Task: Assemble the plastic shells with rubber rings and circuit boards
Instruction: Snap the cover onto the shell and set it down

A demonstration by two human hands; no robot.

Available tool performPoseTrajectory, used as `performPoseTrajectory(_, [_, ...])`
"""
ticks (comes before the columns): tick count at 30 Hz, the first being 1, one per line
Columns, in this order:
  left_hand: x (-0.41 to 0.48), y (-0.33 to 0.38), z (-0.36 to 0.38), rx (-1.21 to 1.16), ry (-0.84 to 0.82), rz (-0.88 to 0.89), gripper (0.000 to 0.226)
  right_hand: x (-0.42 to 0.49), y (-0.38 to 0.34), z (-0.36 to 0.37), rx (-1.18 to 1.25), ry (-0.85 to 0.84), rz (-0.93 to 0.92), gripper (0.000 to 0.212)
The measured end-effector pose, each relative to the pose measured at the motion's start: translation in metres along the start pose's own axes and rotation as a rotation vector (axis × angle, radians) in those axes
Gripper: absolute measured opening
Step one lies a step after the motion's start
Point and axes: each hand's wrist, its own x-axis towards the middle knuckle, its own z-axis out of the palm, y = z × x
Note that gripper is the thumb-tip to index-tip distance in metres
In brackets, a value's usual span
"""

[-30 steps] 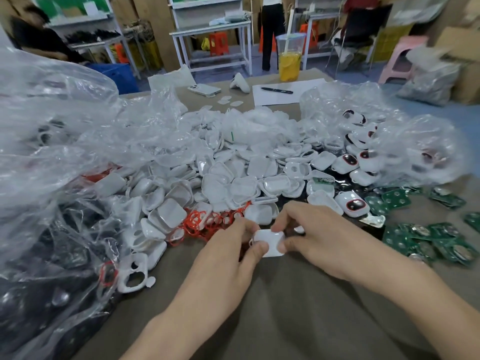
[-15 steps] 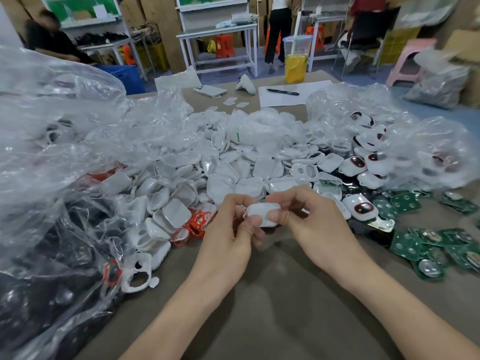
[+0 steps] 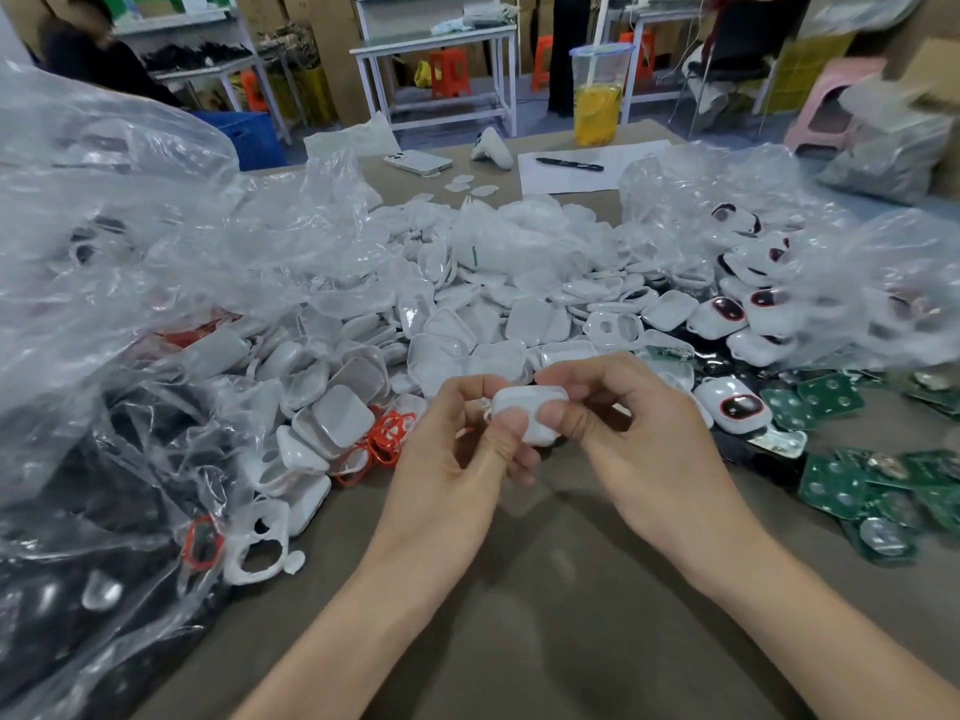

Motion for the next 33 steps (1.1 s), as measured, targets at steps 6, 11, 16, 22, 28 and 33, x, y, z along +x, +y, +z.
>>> performPoseTrajectory(6, [0.0,0.003,-0.001,-0.142,-0.019,-0.029,0.026,-0.003,-0.005,0.001,-0.005,-0.038,0.034,0.026])
performPoseTrajectory(11, [0.0,0.003,0.001,-0.124,-0.009,-0.004,0.022,-0.005,-0.008,0.001,0.01,-0.046,0.039,0.025])
performPoseTrajectory(16, [0.0,0.0,0.004,-0.021,0.022,0.02,0.012,-0.007,-0.005,0.003,0.007,-0.022,0.047,0.025])
performPoseTrajectory(22, [-0.003,-0.002,0.005,0.074,0.032,0.055,0.015,-0.01,-0.002,0.01,-0.015,0.02,0.031,0.033])
performPoseTrajectory(28, [-0.005,0.002,0.009,0.062,0.082,0.143,0.017,-0.013,-0.005,0.013,-0.014,-0.001,-0.042,0.027])
performPoseTrajectory(33, [-0.008,0.001,0.009,0.067,0.086,0.136,0.019,-0.015,-0.004,0.015,0.008,0.027,-0.036,0.024])
